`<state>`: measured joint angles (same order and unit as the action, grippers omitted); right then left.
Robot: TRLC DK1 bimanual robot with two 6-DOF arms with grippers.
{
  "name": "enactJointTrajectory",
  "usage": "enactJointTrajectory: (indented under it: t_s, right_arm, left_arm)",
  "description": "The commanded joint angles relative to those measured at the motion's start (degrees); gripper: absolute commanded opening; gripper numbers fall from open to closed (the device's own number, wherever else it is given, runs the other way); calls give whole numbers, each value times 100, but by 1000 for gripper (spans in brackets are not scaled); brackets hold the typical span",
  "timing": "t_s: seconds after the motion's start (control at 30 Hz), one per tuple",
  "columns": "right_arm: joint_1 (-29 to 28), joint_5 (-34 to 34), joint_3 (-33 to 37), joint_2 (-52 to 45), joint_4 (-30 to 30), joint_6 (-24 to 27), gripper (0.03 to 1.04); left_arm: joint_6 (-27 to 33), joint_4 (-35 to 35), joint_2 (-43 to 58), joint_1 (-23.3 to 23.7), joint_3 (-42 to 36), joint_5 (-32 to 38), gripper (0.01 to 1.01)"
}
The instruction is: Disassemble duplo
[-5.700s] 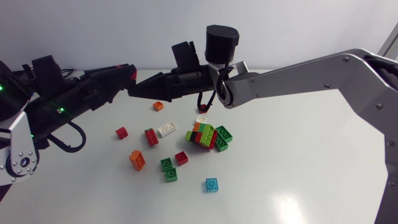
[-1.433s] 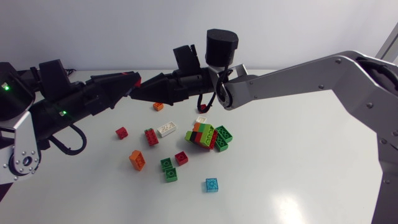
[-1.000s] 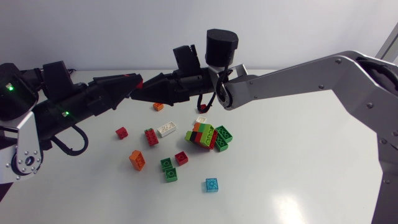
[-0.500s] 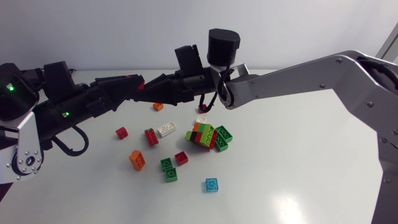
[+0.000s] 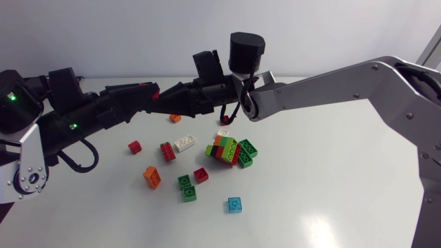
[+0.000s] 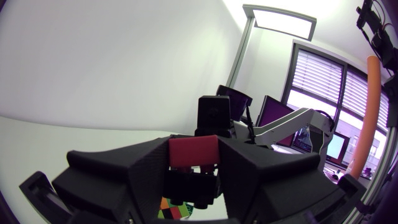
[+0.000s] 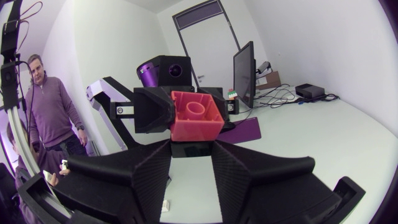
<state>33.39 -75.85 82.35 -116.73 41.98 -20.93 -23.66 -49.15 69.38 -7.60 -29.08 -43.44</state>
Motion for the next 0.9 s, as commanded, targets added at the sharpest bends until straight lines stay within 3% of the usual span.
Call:
enactJointTrajectory:
  t_s: [0.0,0.87]
  right_arm:
    - [36,36,1,115,56,71,92]
    - [19,-26,62,-166,-67,115,90]
  left_arm:
    - [-42,-7,128,-31,8,29,541]
    - [-25,-16,40,127,25,20,569]
